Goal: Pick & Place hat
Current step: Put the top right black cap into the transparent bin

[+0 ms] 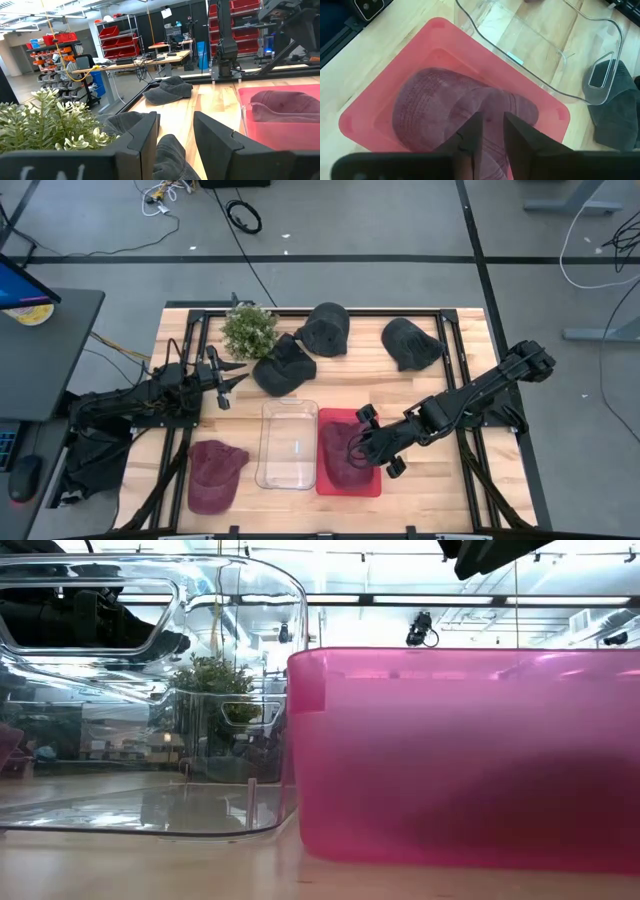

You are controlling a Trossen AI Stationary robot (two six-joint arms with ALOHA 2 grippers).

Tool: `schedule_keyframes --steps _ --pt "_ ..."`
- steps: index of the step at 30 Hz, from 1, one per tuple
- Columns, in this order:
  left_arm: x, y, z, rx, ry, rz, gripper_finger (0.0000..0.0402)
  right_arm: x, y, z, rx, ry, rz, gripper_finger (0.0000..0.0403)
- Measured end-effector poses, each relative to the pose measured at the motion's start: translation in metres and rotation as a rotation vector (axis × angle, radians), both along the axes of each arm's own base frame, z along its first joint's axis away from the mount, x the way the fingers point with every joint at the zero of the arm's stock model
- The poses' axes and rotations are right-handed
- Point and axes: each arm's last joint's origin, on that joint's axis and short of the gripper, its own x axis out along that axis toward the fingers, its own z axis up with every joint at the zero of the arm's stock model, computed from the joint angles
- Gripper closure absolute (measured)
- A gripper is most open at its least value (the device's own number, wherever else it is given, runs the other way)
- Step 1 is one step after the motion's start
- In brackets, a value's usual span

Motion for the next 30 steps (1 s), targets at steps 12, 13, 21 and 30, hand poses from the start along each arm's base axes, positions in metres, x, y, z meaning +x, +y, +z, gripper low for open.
schedule_keyframes --steps 12,13,21,30 --pt "0.000 0.000 0.000 0.000 0.000 0.000 0.0268 -0.005 -0.013 -0.003 -0.277 -0.036 -0.217 0.0321" --pt "0.000 0.000 0.000 0.000 0.000 0.000 0.0268 -0.007 -0.015 -0.004 -0.310 -0.030 -0.240 0.0321" --pt "0.000 0.000 0.000 0.000 0.000 0.000 0.0268 -0.017 -0.035 -0.005 -0.555 -0.043 -0.481 0.0321" --pt "0.000 0.000 0.000 0.000 0.000 0.000 0.0268 -0.025 -0.070 -0.002 -0.527 -0.024 -0.732 0.0321"
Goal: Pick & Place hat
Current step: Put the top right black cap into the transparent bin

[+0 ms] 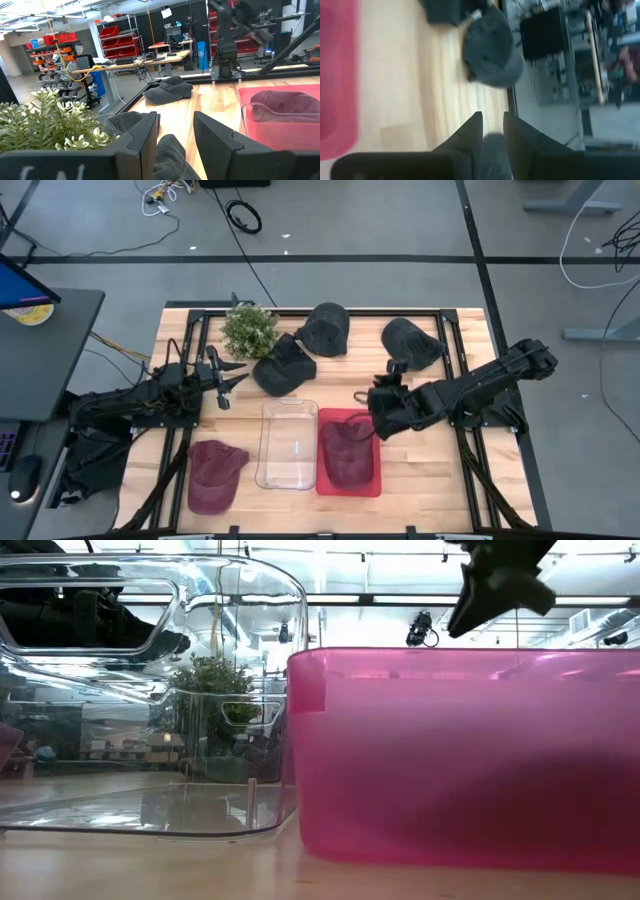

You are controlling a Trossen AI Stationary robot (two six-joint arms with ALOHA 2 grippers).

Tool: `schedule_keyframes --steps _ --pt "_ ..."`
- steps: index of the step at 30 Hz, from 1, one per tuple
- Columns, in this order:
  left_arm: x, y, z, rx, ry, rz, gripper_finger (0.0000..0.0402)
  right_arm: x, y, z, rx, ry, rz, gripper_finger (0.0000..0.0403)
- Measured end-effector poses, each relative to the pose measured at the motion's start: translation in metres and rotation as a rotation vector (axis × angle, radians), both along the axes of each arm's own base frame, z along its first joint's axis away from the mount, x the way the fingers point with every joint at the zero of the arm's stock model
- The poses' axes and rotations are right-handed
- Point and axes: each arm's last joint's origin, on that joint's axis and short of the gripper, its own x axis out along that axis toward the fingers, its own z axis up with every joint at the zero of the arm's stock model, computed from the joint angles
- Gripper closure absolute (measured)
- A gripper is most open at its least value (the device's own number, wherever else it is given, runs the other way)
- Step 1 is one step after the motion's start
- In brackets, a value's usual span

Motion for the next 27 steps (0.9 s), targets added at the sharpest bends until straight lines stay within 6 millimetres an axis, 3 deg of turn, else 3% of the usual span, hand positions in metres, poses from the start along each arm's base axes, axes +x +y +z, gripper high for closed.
schedule_keyframes --steps 9,16,22,27 --pt "0.000 0.000 0.000 0.000 0.000 0.000 0.0268 -0.044 -0.030 -0.007 0.066 -0.122 -0.151 0.0321" --pt "0.000 0.000 0.000 0.000 0.000 0.000 0.0268 -0.075 -0.050 -0.004 0.193 -0.386 -0.362 0.0321" --pt "0.000 0.000 0.000 0.000 0.000 0.000 0.0268 -0.090 -0.068 -0.008 0.296 -0.634 -0.632 0.0321" --pt "0.000 0.000 0.000 0.000 0.000 0.000 0.0268 -0.093 -0.081 -0.019 0.319 -0.614 -0.726 0.0321"
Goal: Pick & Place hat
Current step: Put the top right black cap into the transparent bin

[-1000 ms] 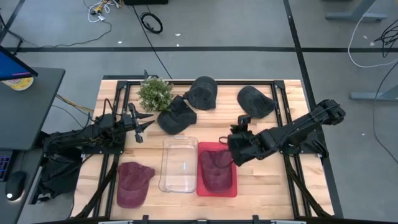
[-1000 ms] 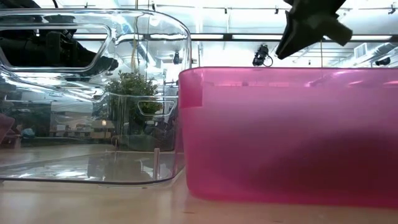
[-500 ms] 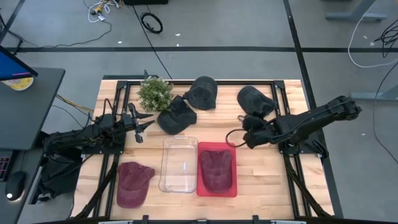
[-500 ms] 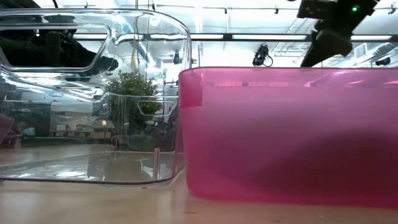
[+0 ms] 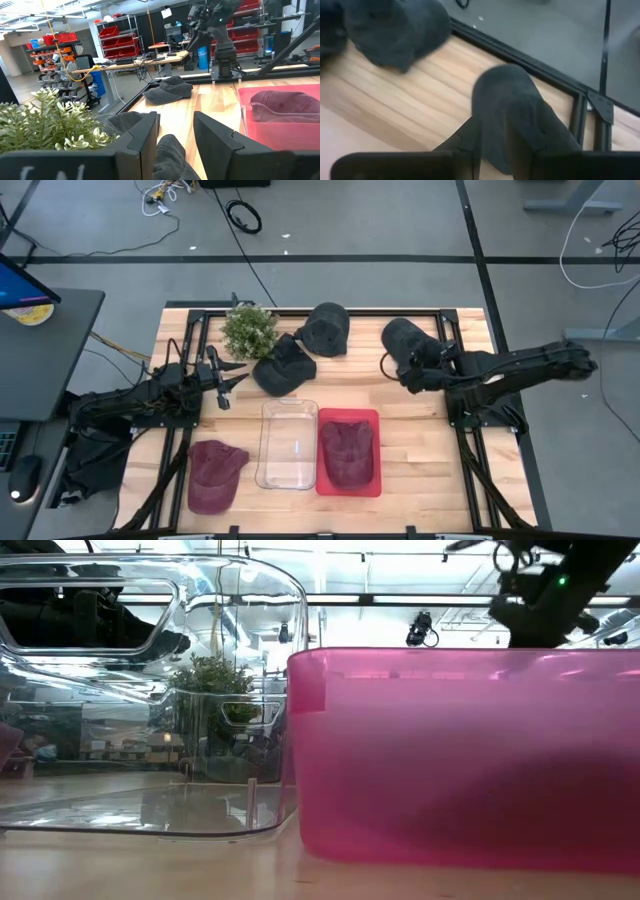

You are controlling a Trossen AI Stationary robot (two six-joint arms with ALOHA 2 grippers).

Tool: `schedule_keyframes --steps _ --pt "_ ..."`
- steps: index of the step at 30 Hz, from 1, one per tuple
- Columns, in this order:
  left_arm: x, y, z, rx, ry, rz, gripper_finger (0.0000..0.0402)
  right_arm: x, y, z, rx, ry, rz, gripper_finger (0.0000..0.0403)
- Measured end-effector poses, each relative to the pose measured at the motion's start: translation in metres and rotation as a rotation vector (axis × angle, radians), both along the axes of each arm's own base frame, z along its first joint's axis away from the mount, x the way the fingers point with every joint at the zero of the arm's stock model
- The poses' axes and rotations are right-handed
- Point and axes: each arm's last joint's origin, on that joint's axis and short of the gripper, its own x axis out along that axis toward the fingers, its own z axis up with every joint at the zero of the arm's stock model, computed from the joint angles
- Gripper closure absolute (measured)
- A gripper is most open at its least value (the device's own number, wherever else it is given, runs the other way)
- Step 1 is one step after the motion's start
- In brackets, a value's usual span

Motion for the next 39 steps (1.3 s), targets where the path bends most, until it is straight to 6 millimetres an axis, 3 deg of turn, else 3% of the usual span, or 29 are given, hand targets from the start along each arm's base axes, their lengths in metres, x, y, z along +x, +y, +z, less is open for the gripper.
schedule_keyframes --steps 11,17,24,29,39 --pt "0.000 0.000 0.000 0.000 0.000 0.000 0.0268 -0.005 -0.024 -0.023 0.063 0.046 -0.111 0.0301" --pt "0.000 0.000 0.000 0.000 0.000 0.000 0.0268 0.002 -0.036 -0.040 0.087 0.002 -0.072 0.0228" --pt "0.000 0.000 0.000 0.000 0.000 0.000 0.0268 -0.006 -0.051 -0.061 0.143 0.000 -0.124 0.0127" --pt "0.000 0.000 0.000 0.000 0.000 0.000 0.0268 -0.006 -0.061 -0.079 0.183 -0.055 -0.109 0.0079" --pt "0.000 0.000 0.000 0.000 0.000 0.000 0.0268 -0.005 -0.078 -0.108 0.226 0.001 -0.142 0.0082"
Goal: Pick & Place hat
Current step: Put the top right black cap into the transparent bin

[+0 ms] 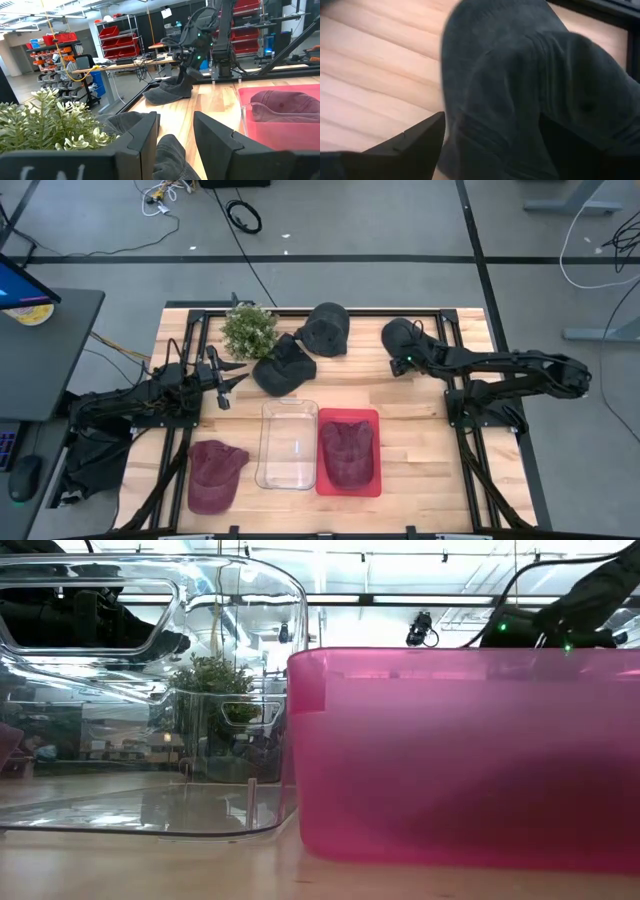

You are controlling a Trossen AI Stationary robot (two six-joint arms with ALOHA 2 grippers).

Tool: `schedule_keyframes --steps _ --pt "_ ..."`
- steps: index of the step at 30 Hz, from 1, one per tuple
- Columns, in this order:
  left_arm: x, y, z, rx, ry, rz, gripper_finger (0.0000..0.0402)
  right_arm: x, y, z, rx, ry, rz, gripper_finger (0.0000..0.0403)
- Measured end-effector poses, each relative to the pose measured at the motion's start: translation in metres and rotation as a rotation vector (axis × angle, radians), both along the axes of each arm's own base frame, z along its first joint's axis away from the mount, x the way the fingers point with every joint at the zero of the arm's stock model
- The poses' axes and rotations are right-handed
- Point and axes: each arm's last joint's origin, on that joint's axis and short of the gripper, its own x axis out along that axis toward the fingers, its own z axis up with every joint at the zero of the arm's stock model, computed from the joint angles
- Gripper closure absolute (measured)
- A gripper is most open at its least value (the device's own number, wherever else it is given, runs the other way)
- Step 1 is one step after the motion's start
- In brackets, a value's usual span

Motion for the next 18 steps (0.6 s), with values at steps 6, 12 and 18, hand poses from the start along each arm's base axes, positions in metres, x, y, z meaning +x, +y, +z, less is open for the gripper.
schedule_keyframes --steps 6,12,18 --pt "0.000 0.000 0.000 0.000 0.000 0.000 0.0268 0.008 -0.008 -0.014 0.012 0.023 0.002 0.0103" --pt "0.000 0.000 0.000 0.000 0.000 0.000 0.0268 0.013 -0.014 -0.026 0.040 0.065 0.033 0.0176" --pt "0.000 0.000 0.000 0.000 0.000 0.000 0.0268 0.011 -0.018 -0.027 0.061 0.119 0.106 0.0378"
